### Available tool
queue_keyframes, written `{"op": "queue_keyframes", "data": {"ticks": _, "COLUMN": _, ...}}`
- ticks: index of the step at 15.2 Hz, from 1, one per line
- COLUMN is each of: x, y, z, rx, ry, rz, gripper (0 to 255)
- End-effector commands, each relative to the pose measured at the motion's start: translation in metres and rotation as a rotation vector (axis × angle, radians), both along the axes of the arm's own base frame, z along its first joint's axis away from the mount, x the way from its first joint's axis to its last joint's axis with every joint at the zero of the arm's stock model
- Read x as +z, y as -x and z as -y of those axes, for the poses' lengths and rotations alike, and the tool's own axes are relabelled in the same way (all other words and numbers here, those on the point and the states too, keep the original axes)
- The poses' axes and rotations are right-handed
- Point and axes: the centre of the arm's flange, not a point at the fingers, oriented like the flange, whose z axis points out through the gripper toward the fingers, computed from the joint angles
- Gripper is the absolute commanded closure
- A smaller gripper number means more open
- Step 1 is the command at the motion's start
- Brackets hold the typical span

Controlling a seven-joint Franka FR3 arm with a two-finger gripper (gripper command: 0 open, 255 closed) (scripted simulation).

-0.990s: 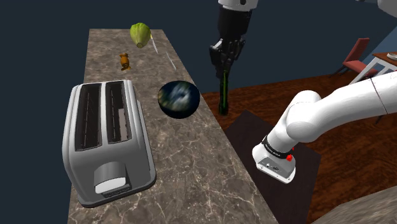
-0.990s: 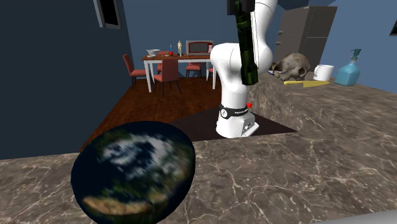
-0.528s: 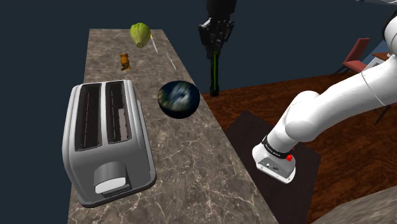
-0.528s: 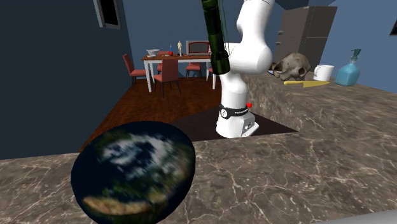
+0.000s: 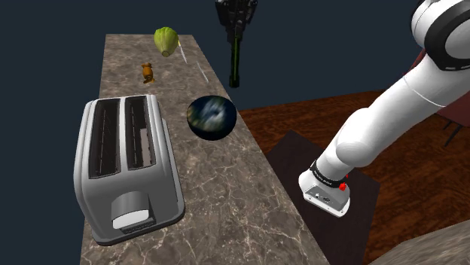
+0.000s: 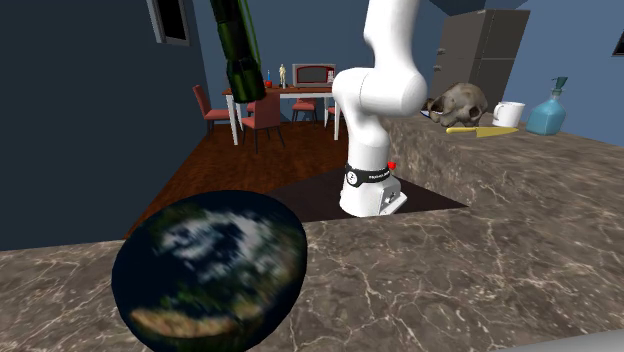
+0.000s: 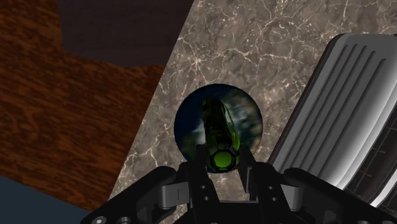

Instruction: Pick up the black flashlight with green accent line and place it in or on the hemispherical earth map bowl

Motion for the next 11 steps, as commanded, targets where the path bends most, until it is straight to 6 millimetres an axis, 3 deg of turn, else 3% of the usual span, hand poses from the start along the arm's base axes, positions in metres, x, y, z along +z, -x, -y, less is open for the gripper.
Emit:
{"op": "queue_keyframes", "data": {"ticks": 1, "x": 0.008, "y": -0.023, "z": 0.009, "rx": 0.0, "ry": 0.0, "rz": 0.0, "gripper": 255}}
{"op": "queue_keyframes", "data": {"ticks": 3, "x": 0.016, "y": -0.049, "z": 0.019, "rx": 0.0, "ry": 0.0, "rz": 0.0, "gripper": 255}}
{"op": "queue_keyframes", "data": {"ticks": 11, "x": -0.026, "y": -0.049, "z": 0.019, "rx": 0.0, "ry": 0.0, "rz": 0.0, "gripper": 255}}
